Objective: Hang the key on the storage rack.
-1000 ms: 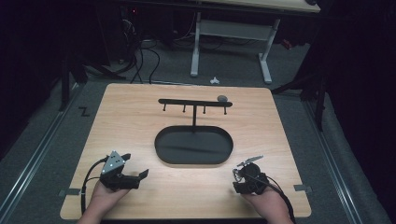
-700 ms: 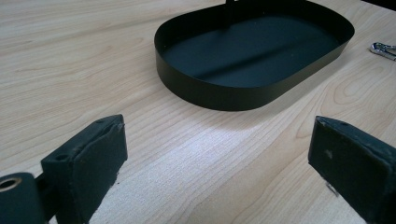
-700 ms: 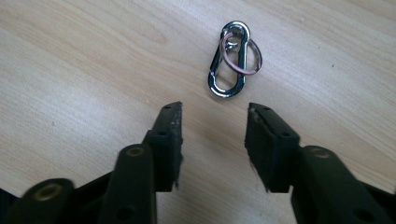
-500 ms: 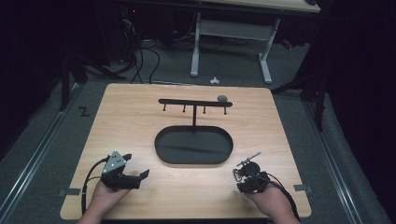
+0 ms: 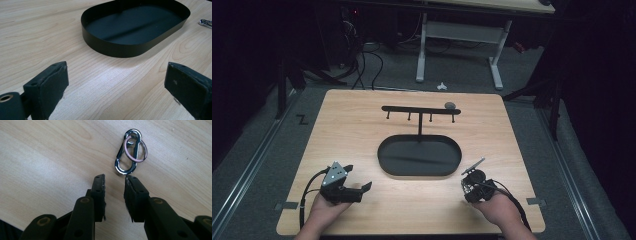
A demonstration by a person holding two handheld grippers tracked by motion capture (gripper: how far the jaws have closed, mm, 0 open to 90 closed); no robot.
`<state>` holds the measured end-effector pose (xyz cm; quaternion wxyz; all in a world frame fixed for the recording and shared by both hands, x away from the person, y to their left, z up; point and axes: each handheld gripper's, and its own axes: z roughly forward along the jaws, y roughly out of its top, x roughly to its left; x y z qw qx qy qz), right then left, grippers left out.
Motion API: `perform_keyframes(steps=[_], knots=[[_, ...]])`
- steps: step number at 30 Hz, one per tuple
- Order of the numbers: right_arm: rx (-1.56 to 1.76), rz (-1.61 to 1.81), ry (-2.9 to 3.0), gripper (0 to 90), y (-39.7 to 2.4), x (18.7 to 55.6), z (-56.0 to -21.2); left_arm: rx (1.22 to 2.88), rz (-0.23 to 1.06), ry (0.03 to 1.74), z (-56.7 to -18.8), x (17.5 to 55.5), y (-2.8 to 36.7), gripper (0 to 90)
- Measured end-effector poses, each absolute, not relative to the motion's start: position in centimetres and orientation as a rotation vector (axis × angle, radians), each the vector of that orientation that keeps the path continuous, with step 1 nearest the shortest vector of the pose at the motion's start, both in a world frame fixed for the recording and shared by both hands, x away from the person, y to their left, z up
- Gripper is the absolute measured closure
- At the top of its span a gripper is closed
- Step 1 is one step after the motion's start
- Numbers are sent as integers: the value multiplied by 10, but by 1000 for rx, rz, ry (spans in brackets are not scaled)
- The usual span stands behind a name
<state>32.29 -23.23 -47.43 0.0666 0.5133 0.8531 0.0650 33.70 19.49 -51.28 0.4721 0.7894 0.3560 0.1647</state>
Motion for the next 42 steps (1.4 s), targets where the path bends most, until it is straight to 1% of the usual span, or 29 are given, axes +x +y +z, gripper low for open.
perform_keyframes(steps=[4, 7, 11, 13, 19, 23, 24, 25, 26, 28, 31, 35, 36, 39, 42], knots=[[1513, 179, 2562, 727, -230, 329, -476, 1926, 413, 875, -512, 337, 196, 59], [1509, 174, 2571, 727, -229, 330, -477, 1929, 412, 873, -512, 337, 196, 59], [1485, 155, 2557, 713, -227, 331, -479, 1932, 408, 871, -513, 338, 195, 60], [1497, 159, 2548, 683, -228, 333, -480, 1933, 408, 870, -513, 338, 195, 60], [1531, 189, 2517, 704, -231, 339, -480, 1935, 409, 872, -513, 338, 196, 61], [1527, 194, 2507, 696, -232, 341, -478, 1937, 409, 870, -513, 338, 196, 61], [1519, 192, 2510, 675, -232, 342, -478, 1940, 407, 869, -513, 338, 196, 61], [1550, 179, 2500, 617, -230, 343, -478, 1940, 408, 869, -513, 338, 195, 62], [1550, 179, 2500, 617, -230, 343, -478, 1940, 408, 869, -513, 338, 195, 62], [1544, 176, 2517, 583, -230, 346, -481, 1942, 406, 867, -513, 338, 196, 63], [1545, 177, 2522, 607, -229, 347, -483, 1943, 404, 867, -513, 338, 196, 65], [1538, 171, 2519, 612, -227, 348, -484, 1946, 400, 866, -514, 338, 195, 67], [1542, 172, 2518, 601, -227, 349, -484, 1947, 399, 865, -514, 338, 195, 68], [1580, 179, 2516, 509, -229, 352, -485, 1948, 398, 862, -514, 338, 194, 70], [1613, 201, 2519, 488, -232, 357, -486, 1948, 398, 862, -514, 338, 195, 71]])
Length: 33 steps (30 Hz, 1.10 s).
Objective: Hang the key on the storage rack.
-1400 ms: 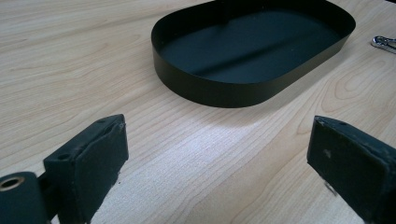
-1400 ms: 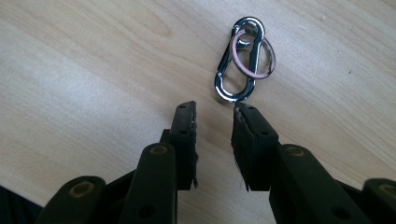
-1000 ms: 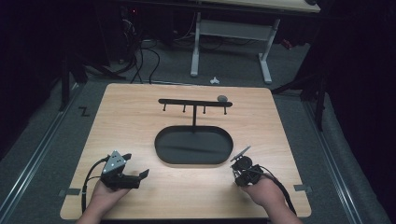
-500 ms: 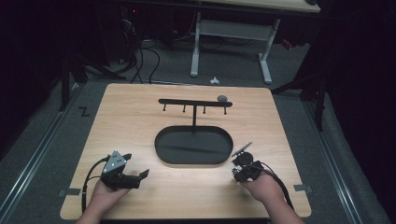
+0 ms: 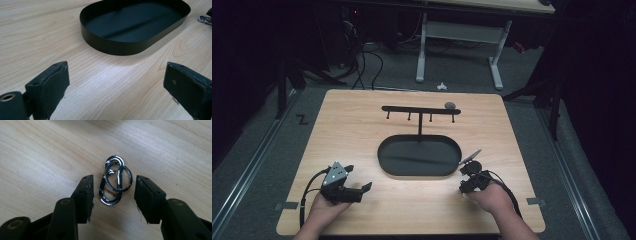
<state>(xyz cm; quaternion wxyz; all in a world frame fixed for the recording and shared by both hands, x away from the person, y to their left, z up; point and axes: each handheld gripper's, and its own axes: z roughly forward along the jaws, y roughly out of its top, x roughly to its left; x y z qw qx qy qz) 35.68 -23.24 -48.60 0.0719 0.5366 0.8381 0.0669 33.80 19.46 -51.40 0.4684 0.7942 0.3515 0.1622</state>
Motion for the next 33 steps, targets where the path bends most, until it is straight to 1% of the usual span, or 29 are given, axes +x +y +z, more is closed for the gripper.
perform_keyframes(steps=[3, 6, 7, 10, 11, 12, 13, 15, 16, 19, 23, 33], knots=[[1635, 206, 2511, 501, -234, 359, -486, 1947, 398, 863, -514, 338, 195, 72], [1648, 204, 2523, 615, -236, 359, -488, 1949, 398, 863, -514, 338, 195, 73], [1648, 204, 2523, 615, -236, 359, -488, 1950, 398, 862, -514, 338, 195, 73], [1617, 220, 2528, 666, -235, 357, -485, 1955, 396, 859, -514, 338, 195, 76], [1598, 222, 2529, 727, -235, 355, -482, 1955, 395, 858, -514, 338, 195, 78], [1598, 222, 2529, 727, -235, 355, -482, 1956, 393, 857, -514, 338, 194, 78], [1586, 222, 2533, 767, -235, 353, -481, 1958, 395, 854, -514, 338, 194, 79], [1564, 211, 2533, 803, -234, 352, -480, 1961, 393, 853, -514, 338, 193, 80], [1564, 211, 2533, 803, -234, 352, -480, 1961, 393, 853, -514, 338, 193, 79], [1535, 196, 2542, 862, -232, 351, -478, 1964, 391, 853, -515, 338, 193, 80], [1514, 182, 2543, 878, -231, 351, -476, 1967, 391, 852, -515, 338, 193, 80], [1530, 195, 2559, 882, -229, 349, -469, 1969, 388, 850, -515, 338, 193, 81]])
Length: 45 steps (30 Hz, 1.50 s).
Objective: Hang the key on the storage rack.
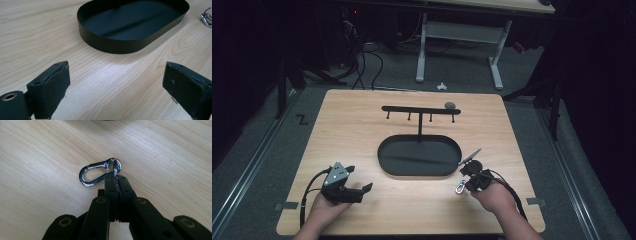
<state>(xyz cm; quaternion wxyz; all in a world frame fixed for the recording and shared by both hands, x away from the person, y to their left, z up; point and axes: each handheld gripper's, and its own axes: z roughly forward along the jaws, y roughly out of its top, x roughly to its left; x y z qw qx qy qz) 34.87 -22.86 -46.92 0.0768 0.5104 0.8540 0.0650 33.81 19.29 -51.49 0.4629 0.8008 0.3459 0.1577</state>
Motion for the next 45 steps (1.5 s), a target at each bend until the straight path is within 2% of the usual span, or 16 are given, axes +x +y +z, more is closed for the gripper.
perform_keyframes(steps=[24, 45], knots=[[1620, 210, 2587, 884, -237, 347, -413, 1965, 370, 845, -515, 338, 192, 116], [1634, 206, 2581, 884, -236, 359, -380, 1968, 358, 840, -515, 338, 192, 117]])
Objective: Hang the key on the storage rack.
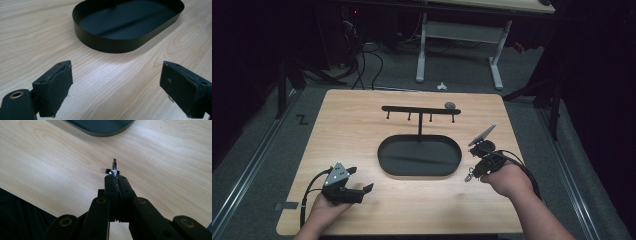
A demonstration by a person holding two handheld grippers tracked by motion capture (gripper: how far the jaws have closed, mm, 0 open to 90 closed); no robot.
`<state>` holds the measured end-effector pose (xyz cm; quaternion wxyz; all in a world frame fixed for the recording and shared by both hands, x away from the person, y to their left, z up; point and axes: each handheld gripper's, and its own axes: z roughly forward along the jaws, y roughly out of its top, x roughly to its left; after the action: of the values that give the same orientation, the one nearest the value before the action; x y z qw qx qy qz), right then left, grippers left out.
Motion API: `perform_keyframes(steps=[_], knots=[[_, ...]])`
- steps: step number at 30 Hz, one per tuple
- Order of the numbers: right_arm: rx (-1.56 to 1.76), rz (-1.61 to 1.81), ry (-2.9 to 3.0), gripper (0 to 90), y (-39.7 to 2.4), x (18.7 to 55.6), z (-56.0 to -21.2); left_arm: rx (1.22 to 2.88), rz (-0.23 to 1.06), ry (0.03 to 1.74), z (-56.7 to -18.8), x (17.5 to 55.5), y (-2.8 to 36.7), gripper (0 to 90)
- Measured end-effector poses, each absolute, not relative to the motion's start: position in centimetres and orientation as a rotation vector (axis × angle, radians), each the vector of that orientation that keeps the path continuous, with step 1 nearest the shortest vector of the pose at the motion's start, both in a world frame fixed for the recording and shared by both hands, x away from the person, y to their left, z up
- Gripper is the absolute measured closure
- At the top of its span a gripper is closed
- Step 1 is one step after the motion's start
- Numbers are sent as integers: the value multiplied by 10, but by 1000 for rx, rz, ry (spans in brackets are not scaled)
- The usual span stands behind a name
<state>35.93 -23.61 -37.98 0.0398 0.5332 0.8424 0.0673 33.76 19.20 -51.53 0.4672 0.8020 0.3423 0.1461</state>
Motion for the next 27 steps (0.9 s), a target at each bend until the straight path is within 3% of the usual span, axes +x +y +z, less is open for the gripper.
perform_keyframes(steps=[27], knots=[[1566, 280, 2544, 885, -214, 407, -343, 1971, 352, 838, -515, 338, 193, 118]])
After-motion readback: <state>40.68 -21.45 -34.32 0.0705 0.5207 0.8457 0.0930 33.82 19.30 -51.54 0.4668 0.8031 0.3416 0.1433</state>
